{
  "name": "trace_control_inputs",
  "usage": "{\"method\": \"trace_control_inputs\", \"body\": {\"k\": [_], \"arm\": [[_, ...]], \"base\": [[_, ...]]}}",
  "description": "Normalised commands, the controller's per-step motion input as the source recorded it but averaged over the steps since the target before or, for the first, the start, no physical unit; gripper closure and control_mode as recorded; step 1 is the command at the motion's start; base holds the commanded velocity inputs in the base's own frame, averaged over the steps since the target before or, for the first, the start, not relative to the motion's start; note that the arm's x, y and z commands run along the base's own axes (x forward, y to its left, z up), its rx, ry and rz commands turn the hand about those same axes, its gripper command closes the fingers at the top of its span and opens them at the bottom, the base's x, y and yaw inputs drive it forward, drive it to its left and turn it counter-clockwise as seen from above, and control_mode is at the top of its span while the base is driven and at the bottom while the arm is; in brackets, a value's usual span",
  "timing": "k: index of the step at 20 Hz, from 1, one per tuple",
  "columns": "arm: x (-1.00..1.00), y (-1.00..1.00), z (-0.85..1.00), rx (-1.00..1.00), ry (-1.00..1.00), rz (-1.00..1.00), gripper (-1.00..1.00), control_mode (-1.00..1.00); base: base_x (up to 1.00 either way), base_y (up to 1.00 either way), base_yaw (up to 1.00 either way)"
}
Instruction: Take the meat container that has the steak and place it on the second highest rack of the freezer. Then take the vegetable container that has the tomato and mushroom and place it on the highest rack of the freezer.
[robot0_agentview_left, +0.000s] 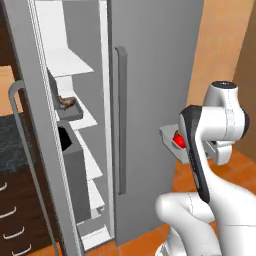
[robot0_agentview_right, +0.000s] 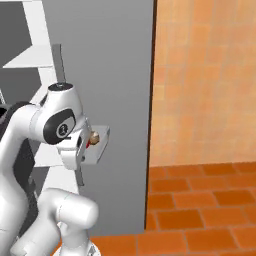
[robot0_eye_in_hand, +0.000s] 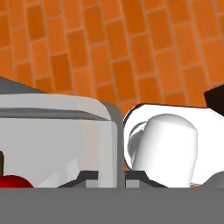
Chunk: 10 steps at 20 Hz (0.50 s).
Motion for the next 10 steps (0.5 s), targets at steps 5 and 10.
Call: {"method": "trace_control_inputs", "body": {"k": [5, 10], "arm": [[0.0, 0.0, 0.0, 0.0, 0.0, 0.0, 1.0, 1.0], [0.0, 0.0, 0.0, 0.0, 0.0, 0.0, 1.0, 1.0]], "base": [[0.0, -0.04, 0.6], [0.09, 0.0, 0.58]]}}
